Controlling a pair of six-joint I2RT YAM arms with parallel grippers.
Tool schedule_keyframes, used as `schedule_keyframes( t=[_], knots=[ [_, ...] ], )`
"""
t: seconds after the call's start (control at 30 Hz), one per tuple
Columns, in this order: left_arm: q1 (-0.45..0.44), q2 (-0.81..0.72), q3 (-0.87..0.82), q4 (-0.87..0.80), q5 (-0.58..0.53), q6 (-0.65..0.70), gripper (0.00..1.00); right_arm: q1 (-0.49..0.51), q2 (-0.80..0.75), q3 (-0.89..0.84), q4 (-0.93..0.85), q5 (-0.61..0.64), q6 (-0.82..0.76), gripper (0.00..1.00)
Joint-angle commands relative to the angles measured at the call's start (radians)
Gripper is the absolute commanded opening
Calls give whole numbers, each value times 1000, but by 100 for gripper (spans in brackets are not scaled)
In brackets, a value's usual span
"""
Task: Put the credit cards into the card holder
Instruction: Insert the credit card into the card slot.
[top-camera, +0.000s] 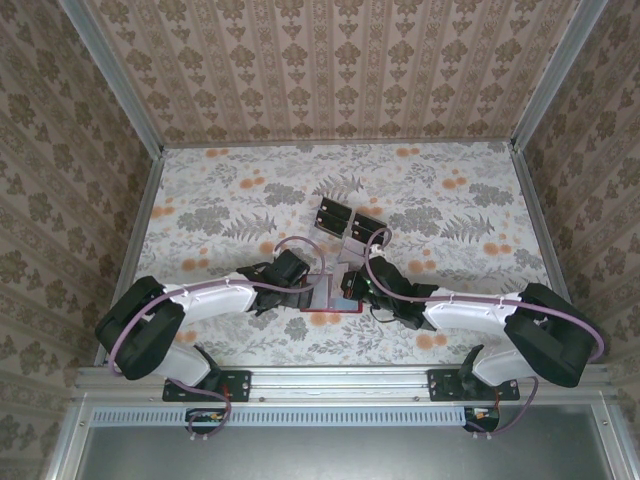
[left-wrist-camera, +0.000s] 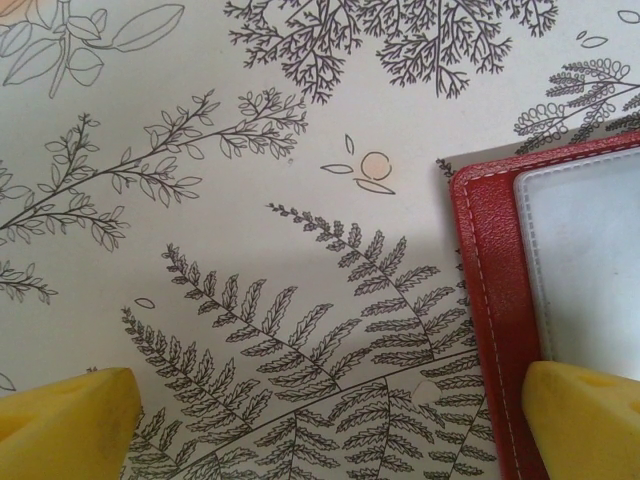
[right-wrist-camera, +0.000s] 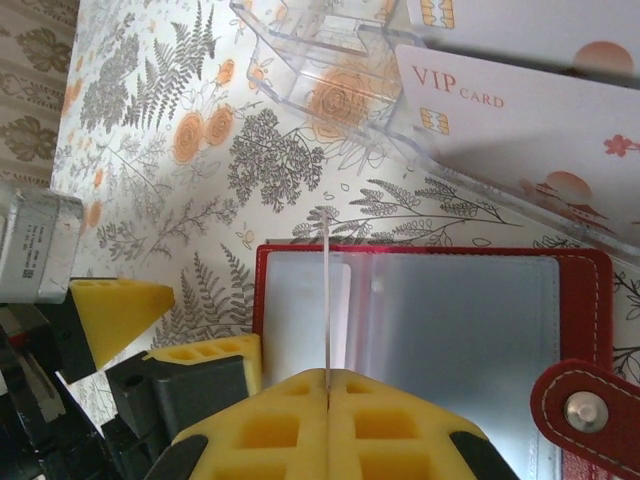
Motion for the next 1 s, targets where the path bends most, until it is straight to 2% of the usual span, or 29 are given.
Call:
schedule_keyframes(
  t=[0.0,0.97],
  knots=[
    [-9,-6,-15,-53,-13,-15,100,9,6,-11,55,34,22,0],
    [-12,-2,-19,-50,-13,-15,100,24,126,-43,167,20,60,0]
  ],
)
